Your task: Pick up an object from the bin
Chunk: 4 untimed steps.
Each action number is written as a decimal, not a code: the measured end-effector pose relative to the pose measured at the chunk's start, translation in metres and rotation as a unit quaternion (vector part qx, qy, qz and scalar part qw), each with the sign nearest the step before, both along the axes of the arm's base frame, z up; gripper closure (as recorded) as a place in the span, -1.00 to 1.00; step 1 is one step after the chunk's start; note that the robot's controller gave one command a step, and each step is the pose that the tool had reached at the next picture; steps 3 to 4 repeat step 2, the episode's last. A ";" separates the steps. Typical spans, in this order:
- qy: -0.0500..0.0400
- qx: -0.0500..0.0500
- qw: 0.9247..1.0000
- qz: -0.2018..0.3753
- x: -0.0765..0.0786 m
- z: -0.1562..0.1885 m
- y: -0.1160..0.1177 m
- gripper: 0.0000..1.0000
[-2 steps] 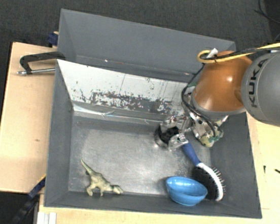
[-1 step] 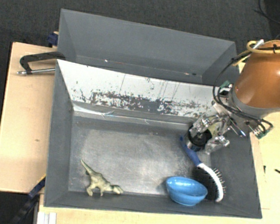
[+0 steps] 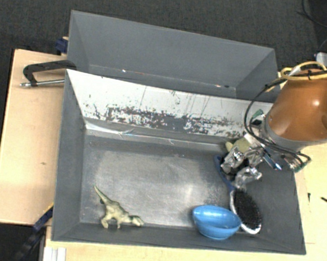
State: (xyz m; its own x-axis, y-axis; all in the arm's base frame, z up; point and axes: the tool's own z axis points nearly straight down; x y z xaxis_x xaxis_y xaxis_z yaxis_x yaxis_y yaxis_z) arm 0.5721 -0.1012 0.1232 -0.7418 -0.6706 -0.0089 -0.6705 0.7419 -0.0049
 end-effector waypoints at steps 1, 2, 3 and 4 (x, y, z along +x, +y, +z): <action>-0.002 -0.003 0.973 0.232 -0.007 0.189 0.015 1.00; 0.001 -0.002 0.956 0.294 -0.008 0.191 0.064 1.00; 0.001 -0.002 0.956 0.294 -0.008 0.191 0.064 1.00; 0.001 -0.002 0.956 0.294 -0.008 0.191 0.064 1.00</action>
Offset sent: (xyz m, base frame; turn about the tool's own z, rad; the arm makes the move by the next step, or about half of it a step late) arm -0.0091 0.0140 0.1848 -0.4713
